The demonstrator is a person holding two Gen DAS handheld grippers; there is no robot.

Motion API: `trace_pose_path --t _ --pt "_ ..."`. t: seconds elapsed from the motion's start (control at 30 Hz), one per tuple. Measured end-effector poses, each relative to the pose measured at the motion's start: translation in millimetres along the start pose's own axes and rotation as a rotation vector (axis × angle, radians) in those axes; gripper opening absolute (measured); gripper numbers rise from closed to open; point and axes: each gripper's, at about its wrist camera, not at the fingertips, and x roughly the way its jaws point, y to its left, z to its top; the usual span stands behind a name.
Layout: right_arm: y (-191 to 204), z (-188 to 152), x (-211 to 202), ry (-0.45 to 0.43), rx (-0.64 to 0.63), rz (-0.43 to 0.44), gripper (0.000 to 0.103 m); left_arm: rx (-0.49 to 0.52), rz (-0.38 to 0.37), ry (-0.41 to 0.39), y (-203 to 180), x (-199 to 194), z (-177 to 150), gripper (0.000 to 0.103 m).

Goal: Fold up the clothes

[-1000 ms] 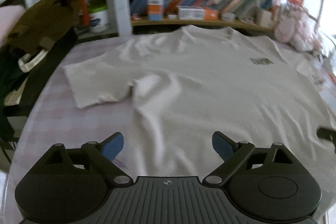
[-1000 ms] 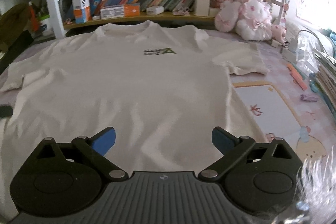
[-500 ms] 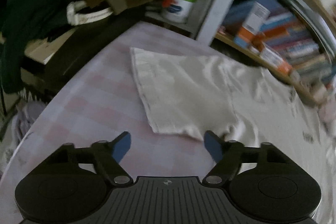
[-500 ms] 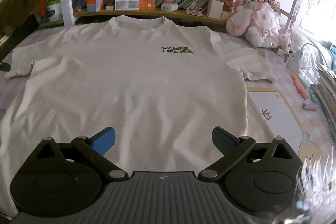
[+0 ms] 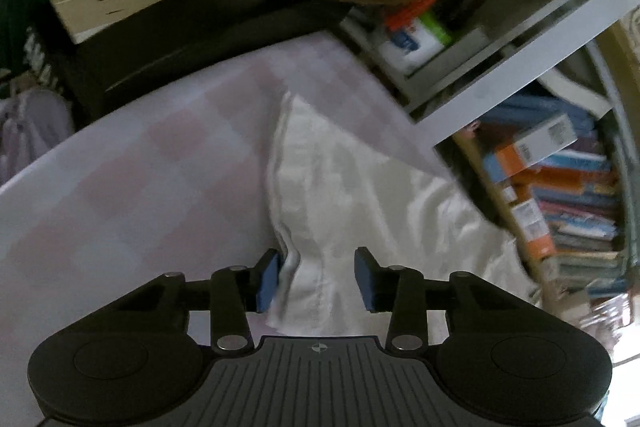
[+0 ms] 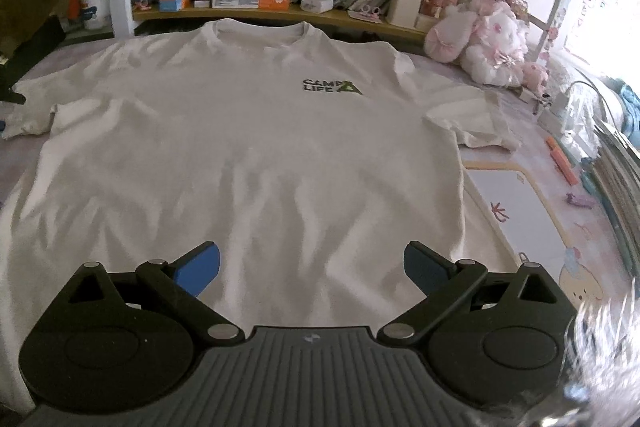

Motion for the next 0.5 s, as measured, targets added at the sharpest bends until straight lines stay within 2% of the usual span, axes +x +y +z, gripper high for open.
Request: trace_pose_path --t 0.1,0.27,0.43,0.5 --pt "-3 -1 -1 0.005 0.011 -0.010 0.099 -0.007 0.011 0.003 -1 7 4 0.037" --pt "-6 -2 0 0.009 0.016 -0.014 0.099 -0.089 0.017 -0.016 6 10 7 0.034" --pt "-10 -2 2 0.015 0.019 -0.013 0.099 -0.122 0.039 -0.034 6 12 8 0.010" --pt "-11 -2 3 0.018 0.019 -0.010 0.099 -0.124 0.044 -0.040 5 13 8 0.005"
